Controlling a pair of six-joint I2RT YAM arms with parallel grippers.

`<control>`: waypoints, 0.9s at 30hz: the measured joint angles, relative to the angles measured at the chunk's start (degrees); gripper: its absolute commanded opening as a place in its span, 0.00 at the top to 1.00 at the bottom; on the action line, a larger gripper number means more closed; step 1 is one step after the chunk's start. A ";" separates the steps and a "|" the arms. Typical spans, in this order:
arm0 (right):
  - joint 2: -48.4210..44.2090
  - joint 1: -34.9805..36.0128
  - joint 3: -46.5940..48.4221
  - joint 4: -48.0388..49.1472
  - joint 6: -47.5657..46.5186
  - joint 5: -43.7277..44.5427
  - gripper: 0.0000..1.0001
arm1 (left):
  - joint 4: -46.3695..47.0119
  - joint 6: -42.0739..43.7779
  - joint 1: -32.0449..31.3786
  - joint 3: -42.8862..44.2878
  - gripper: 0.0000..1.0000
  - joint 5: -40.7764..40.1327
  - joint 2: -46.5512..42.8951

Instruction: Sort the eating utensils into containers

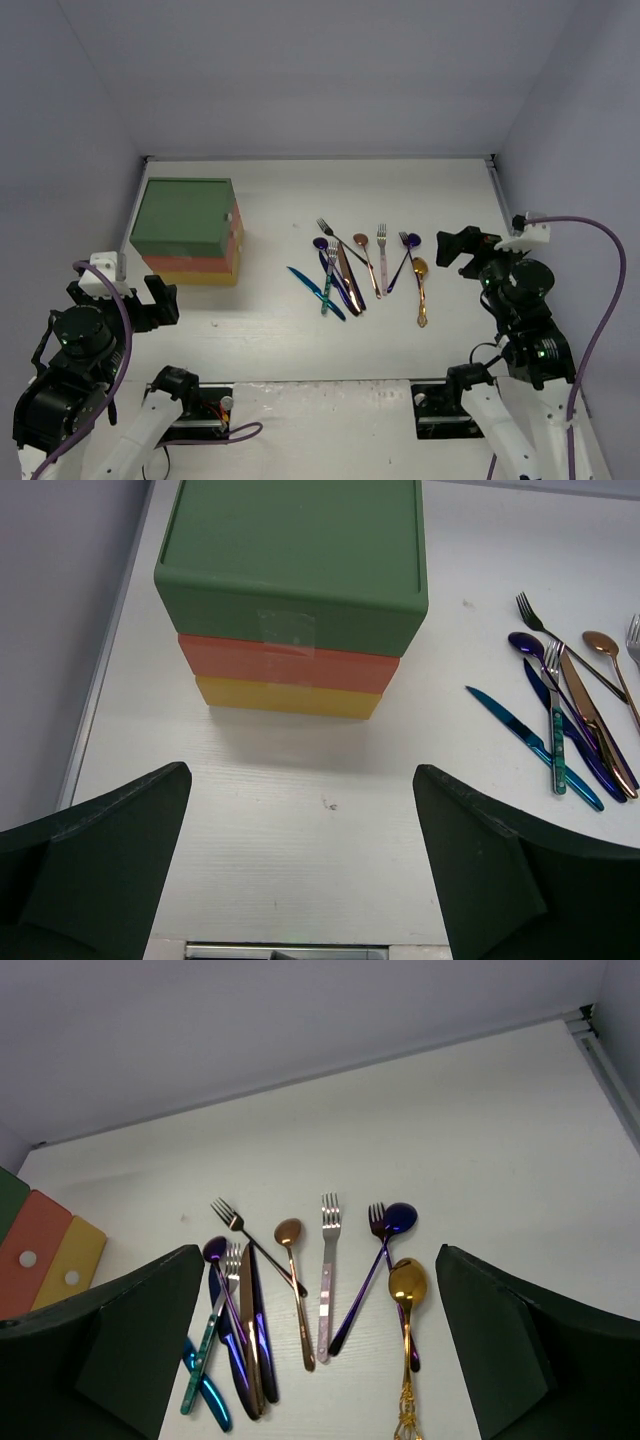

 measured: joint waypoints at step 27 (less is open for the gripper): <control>61.71 26.29 20.37 24.47 13.79 -18.94 0.28 | 2.61 0.13 0.00 2.51 0.08 3.85 14.50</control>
